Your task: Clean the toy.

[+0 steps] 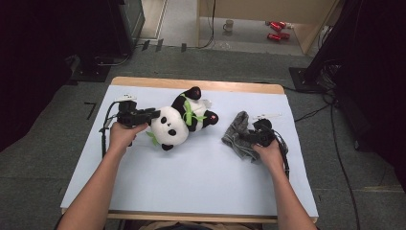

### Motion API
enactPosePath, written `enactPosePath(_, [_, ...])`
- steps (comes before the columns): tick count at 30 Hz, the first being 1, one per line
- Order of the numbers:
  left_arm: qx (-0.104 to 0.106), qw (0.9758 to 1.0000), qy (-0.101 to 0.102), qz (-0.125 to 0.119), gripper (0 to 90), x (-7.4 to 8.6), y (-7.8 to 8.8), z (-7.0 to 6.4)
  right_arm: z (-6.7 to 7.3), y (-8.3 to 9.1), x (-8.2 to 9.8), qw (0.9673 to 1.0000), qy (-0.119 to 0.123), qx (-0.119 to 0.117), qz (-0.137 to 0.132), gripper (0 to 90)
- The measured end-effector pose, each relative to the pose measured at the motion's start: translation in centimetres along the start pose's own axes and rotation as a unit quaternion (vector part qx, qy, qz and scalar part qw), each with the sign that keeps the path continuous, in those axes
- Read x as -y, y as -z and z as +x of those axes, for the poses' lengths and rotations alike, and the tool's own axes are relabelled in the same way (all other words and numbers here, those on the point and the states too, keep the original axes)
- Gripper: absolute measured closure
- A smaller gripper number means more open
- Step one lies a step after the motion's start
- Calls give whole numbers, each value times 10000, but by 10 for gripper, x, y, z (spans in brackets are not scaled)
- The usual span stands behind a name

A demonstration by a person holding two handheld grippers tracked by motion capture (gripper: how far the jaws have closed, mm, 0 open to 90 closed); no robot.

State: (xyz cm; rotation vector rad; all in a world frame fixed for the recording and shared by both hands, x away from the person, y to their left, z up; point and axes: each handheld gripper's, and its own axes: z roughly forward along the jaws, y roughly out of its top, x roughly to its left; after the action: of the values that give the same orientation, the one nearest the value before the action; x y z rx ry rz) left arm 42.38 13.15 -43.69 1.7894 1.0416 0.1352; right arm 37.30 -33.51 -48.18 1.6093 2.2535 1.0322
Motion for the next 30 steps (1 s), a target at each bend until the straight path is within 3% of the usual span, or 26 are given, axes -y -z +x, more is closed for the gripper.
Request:
enactPosePath(5, [-164,9997,-120,-117,547,-2,6,-1,0,3,-3,9999,102,97,-45,388])
enactPosePath(9, [-208,9996,-205,-64,490,-4,9,-2,1,10,-5,9998,117,46,-149,336])
enactPosePath(14, [-253,9991,-310,-112,430,-6,14,-6,1,20,-6,9996,90,-3,-252,319])
enactPosePath(19, [-316,9981,-530,90,400,-5,22,-10,-1,29,-3,9993,140,-27,-343,317])
enactPosePath(22, [-305,9983,-493,-10,394,-5,31,-12,-3,37,0,9990,146,12,-433,317])
enactPosePath(27, [-369,9973,-633,-22,377,2,44,-12,-8,47,7,9982,159,74,-576,332])
enactPosePath(30, [-410,9975,-582,-54,376,9,51,-8,-13,53,11,9976,139,114,-661,354])
